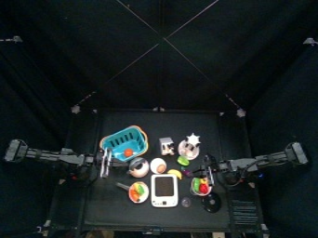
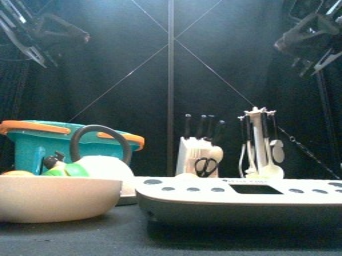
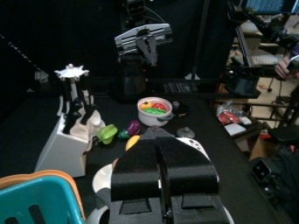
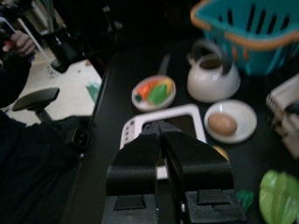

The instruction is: Grab kettle lid

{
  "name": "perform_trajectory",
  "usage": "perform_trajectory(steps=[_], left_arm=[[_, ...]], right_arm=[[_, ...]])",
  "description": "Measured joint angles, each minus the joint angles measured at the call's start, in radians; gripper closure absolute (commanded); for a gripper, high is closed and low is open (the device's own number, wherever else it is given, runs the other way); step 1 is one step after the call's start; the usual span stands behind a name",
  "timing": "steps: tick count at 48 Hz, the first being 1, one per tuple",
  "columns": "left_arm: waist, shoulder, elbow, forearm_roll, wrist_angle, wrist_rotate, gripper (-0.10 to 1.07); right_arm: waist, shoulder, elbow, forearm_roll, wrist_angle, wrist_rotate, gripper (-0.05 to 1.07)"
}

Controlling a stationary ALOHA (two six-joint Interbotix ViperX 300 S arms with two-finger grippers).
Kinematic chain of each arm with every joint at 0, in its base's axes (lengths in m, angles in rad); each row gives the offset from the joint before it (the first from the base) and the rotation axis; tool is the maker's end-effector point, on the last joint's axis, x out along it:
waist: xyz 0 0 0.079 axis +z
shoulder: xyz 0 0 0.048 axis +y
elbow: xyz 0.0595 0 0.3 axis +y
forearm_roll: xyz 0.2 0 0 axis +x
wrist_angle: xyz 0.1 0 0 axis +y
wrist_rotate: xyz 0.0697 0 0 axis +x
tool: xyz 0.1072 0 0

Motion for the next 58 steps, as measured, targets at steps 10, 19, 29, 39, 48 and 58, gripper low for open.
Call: perform_trajectory(steps=[10,19,29,39,48,58], left_arm=[[-0.035,0.049,0.014,0.002,-0.057,-0.002,0.76],[-0.035,0.071,0.015,0.000,-0.097,-0.003,0.76],[-0.035,0.072,0.021,-0.009,-0.100,-0.003,0.76],[-0.035,0.072,0.040,-0.049,-0.100,-0.003,0.76],[-0.035,0.072,0.051,-0.058,-0.100,0.000,0.76],[-0.035,0.072,0.052,-0.058,-0.100,0.000,0.76]], right_arm=[[0.103,0.051,-0.011,0.008,0.218,0.097,0.94],[0.184,0.103,-0.035,0.000,0.321,0.117,0.84],[0.189,0.167,-0.106,-0.058,0.439,0.120,0.65],[0.117,0.233,-0.235,-0.092,0.658,0.127,0.49],[0.089,0.281,-0.324,0.028,0.788,0.124,0.39],[0.104,0.316,-0.344,0.055,0.808,0.135,0.31]])
